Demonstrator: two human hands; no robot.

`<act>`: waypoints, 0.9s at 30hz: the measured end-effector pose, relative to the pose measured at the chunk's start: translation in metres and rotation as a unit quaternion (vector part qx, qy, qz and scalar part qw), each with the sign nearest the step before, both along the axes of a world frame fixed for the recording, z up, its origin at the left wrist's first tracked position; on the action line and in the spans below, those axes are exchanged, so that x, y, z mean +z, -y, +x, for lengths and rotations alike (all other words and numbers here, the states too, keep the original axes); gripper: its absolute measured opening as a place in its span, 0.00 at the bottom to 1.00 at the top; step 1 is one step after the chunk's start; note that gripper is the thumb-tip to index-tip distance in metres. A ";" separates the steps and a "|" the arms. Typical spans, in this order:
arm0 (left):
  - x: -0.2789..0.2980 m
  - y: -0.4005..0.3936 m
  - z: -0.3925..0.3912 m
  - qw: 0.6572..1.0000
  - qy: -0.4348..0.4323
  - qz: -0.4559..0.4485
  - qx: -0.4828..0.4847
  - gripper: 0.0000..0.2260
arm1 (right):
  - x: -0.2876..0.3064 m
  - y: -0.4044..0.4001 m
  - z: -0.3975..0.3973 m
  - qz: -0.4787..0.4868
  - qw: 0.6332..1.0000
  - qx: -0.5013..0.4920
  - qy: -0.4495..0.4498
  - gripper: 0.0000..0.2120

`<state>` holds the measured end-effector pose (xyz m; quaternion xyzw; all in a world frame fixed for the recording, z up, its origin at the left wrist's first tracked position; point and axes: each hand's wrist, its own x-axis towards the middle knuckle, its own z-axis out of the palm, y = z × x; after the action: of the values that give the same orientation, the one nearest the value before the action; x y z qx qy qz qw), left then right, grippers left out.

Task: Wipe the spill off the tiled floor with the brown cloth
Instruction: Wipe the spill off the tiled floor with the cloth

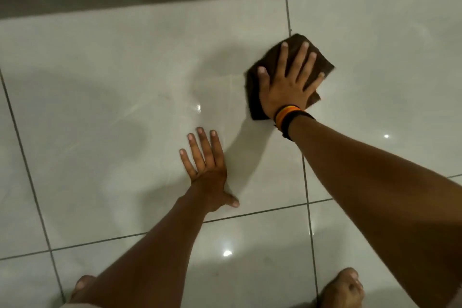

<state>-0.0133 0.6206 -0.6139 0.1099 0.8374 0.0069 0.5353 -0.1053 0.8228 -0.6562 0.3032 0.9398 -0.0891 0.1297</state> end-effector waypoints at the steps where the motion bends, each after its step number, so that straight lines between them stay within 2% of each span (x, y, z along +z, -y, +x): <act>1: 0.000 0.000 0.000 1.000 -0.002 0.002 -0.001 0.80 | -0.002 0.013 -0.004 0.003 0.998 0.068 -0.006 0.34; 2: 0.001 0.001 0.000 1.000 -0.005 0.008 -0.002 0.79 | -0.001 0.022 0.000 0.005 0.985 0.174 -0.010 0.34; 4: 0.004 0.001 0.001 1.000 -0.004 0.028 0.002 0.79 | 0.001 0.025 0.034 -0.006 0.930 0.368 -0.015 0.33; 5: 0.005 0.001 0.001 0.999 -0.001 0.036 0.006 0.79 | 0.003 0.022 0.058 -0.015 0.913 0.409 -0.003 0.32; 6: 0.006 0.002 0.001 0.999 0.003 0.037 0.010 0.79 | 0.004 0.015 0.085 -0.020 0.912 0.410 0.009 0.32; 8: 0.005 0.004 -0.001 0.999 0.012 0.035 0.008 0.80 | 0.009 -0.011 0.130 -0.033 0.943 0.329 0.026 0.32; 10: 0.003 0.005 0.000 0.999 0.008 0.031 0.005 0.81 | 0.011 -0.038 0.136 -0.037 0.984 0.173 0.029 0.32; 12: 0.002 0.004 0.002 0.999 0.001 0.034 0.010 0.82 | 0.007 -0.046 0.099 -0.019 1.000 -0.008 0.022 0.33; 13: 0.001 0.004 0.003 0.999 -0.003 0.038 0.012 0.82 | 0.004 -0.043 0.072 -0.014 0.997 -0.069 0.010 0.33; 14: 0.001 0.004 0.003 0.999 -0.007 0.040 0.011 0.81 | 0.003 -0.036 0.045 -0.014 0.996 -0.091 0.004 0.34; 15: 0.000 0.006 0.004 0.999 -0.012 0.040 0.009 0.81 | -0.001 -0.026 0.025 -0.010 0.998 -0.063 0.002 0.34; 17: -0.001 0.006 0.004 0.999 -0.020 0.041 0.005 0.80 | -0.003 0.000 0.015 -0.002 0.993 0.119 -0.001 0.33; 19: -0.001 0.006 0.005 0.999 -0.019 0.049 0.009 0.80 | 0.000 0.019 0.046 -0.008 0.950 0.314 0.003 0.32; 21: -0.002 0.006 0.006 0.998 -0.020 0.055 0.011 0.80 | 0.003 0.016 0.101 -0.016 0.923 0.383 0.024 0.32; 22: -0.003 0.006 0.006 0.998 -0.023 0.056 0.011 0.80 | 0.004 0.008 0.129 -0.020 0.930 0.367 0.028 0.32; 24: -0.009 0.008 0.008 0.998 -0.027 0.059 0.011 0.80 | 0.010 -0.012 0.167 -0.024 0.963 0.265 0.038 0.31; 27: -0.016 0.010 0.011 0.997 -0.045 0.063 0.007 0.81 | 0.008 -0.016 0.149 -0.015 0.998 0.048 0.034 0.31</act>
<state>-0.0018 0.6107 -0.6299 0.1380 0.8594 0.0582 0.4889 0.0433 0.8390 -0.6480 0.2585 0.9470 -0.0866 0.1697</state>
